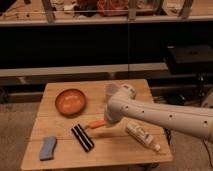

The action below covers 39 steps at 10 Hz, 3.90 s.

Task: Place the pepper in the ceramic bowl

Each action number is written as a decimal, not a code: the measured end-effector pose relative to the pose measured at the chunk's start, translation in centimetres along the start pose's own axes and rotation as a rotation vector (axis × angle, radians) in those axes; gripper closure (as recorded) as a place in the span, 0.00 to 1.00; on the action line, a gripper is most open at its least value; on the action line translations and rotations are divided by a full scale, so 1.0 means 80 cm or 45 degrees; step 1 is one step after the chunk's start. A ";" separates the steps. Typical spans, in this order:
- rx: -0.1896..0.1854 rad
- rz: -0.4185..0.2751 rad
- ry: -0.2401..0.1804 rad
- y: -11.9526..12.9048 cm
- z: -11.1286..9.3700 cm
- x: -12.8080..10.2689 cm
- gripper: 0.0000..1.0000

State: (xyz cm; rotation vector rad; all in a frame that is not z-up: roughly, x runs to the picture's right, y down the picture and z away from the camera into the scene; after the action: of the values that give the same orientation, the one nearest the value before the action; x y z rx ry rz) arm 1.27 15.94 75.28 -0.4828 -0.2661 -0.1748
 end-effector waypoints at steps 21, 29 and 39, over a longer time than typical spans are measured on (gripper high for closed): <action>0.000 -0.052 0.022 -0.143 0.013 -0.038 1.00; -0.012 -0.060 0.027 -0.175 0.016 -0.054 1.00; -0.005 -0.082 0.033 -0.210 0.028 -0.071 1.00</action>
State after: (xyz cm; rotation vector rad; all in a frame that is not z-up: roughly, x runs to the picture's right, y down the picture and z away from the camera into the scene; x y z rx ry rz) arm -8.45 2.92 82.78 -0.4758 -0.2565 -0.2444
